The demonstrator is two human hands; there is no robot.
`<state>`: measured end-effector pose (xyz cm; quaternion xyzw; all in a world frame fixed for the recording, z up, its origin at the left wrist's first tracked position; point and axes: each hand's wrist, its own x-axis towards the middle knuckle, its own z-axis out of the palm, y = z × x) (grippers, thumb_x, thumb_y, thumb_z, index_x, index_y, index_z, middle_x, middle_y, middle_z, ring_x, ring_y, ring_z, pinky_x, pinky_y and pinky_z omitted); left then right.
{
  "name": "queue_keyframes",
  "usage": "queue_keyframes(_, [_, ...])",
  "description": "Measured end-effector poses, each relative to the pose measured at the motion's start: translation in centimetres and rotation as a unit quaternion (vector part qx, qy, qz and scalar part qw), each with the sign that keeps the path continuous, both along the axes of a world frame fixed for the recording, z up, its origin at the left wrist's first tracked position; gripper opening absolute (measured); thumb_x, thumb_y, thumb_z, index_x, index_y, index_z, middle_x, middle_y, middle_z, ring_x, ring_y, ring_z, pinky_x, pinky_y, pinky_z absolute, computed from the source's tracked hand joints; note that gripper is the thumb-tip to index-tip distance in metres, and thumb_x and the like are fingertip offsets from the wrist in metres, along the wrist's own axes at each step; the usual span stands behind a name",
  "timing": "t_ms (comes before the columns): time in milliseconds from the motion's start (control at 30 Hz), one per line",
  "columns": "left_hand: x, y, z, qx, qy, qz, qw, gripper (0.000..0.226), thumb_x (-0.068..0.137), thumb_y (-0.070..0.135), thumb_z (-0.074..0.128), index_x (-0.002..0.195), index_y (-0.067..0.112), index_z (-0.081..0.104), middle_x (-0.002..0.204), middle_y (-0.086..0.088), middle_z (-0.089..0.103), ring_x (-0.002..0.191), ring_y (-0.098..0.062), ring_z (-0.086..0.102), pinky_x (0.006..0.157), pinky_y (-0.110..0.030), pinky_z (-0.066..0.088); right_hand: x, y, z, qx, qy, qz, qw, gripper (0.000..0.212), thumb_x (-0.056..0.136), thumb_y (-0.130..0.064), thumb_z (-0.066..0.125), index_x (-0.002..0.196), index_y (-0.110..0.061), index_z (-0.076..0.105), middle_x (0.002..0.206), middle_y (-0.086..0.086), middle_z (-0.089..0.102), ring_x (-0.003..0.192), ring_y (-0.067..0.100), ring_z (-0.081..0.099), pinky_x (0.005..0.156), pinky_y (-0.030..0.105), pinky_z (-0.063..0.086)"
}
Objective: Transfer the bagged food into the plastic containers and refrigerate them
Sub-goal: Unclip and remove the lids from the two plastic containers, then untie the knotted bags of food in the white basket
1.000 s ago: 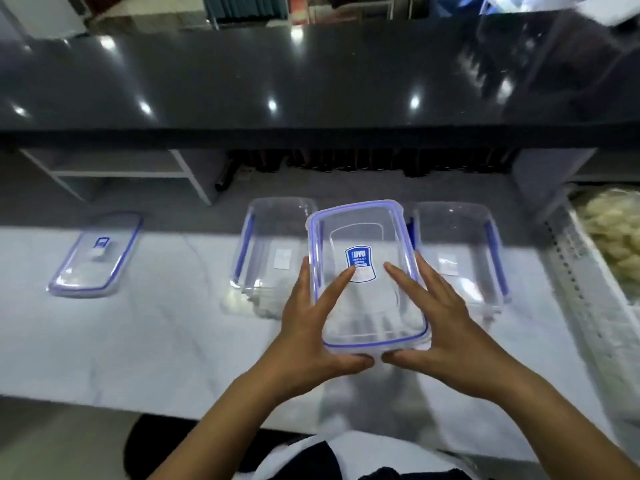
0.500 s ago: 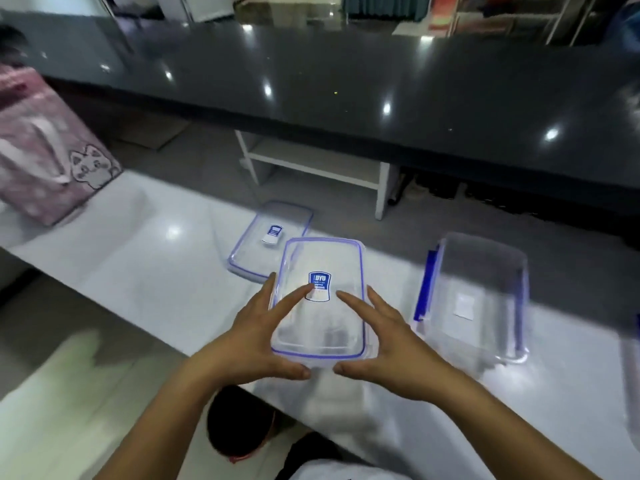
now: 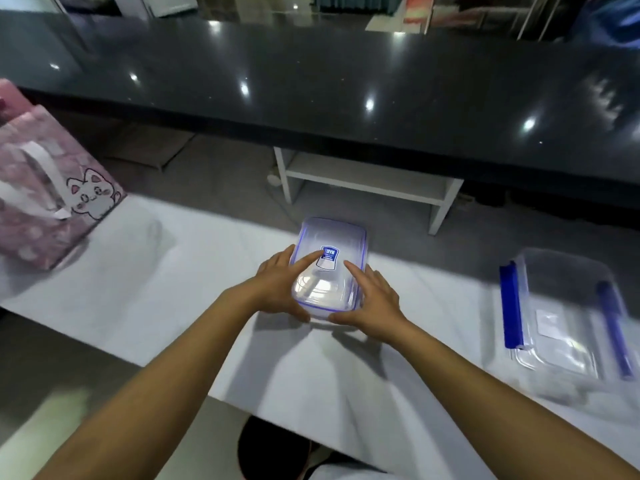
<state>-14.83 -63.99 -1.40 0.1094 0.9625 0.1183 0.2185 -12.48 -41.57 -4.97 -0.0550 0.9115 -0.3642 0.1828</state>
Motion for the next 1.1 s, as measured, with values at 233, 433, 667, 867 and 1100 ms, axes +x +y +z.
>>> queue_keyframes(233, [-1.2, -1.6, -2.7, 0.008, -0.013, -0.003, 1.000, 0.129, 0.051, 0.069, 0.083, 0.137, 0.072, -0.013, 0.167, -0.007, 0.001, 0.152, -0.034, 0.010, 0.121, -0.051, 0.024, -0.6, -1.2, -0.9, 0.087, 0.026, 0.018, 0.996, 0.109, 0.069, -0.070, 0.073, 0.155, -0.045, 0.011, 0.167, 0.000, 0.007, 0.154, 0.025, 0.002, 0.120, 0.043, 0.011])
queue_keyframes(433, [1.5, -0.6, -1.2, -0.024, 0.019, 0.036, 0.999, 0.121, 0.072, 0.053, 0.082, 0.154, 0.049, -0.008, 0.167, -0.007, -0.014, 0.154, -0.035, -0.006, 0.123, -0.049, 0.011, 3.3, 1.8, -1.6, 0.073, 0.058, 0.034, 0.995, 0.104, 0.077, -0.064, 0.067, 0.156, -0.044, 0.004, 0.168, -0.006, 0.001, 0.153, 0.013, -0.006, 0.122, 0.035, 0.000])
queue_keyframes(667, [14.0, 7.1, -3.5, 0.096, 0.140, -0.008, 0.986, 0.100, 0.081, 0.044, 0.073, 0.158, 0.044, 0.009, 0.167, -0.003, -0.013, 0.153, -0.032, -0.010, 0.123, -0.053, 0.010, 15.7, 8.8, -2.7, 0.178, 0.082, 0.040, 0.980, 0.067, 0.096, -0.069, 0.024, 0.155, -0.047, -0.001, 0.165, -0.012, -0.016, 0.149, 0.006, -0.023, 0.122, 0.039, -0.007])
queue_keyframes(867, [19.8, 16.3, -5.7, 0.078, 0.059, -0.213, 0.972, 0.085, 0.086, 0.068, 0.043, 0.158, 0.042, 0.007, 0.168, -0.006, -0.007, 0.152, -0.026, -0.014, 0.119, -0.050, -0.008, 24.8, 14.7, -2.2, 0.219, 0.012, -0.106, 0.970, 0.067, 0.094, -0.072, 0.018, 0.153, -0.051, -0.006, 0.164, -0.013, -0.018, 0.149, 0.007, -0.022, 0.122, 0.040, -0.010])
queue_keyframes(1100, [20.7, 27.7, -4.6, -0.019, 0.041, -0.387, 0.921, 0.082, 0.089, 0.076, 0.035, 0.157, 0.044, 0.003, 0.165, -0.009, -0.013, 0.153, -0.040, -0.007, 0.115, -0.052, -0.013, 33.3, 24.3, -1.0, 0.232, -0.081, -0.316, 0.916, 0.074, 0.081, -0.081, 0.010, 0.148, -0.058, -0.010, 0.159, -0.017, -0.027, 0.148, 0.014, -0.027, 0.117, 0.055, -0.012])
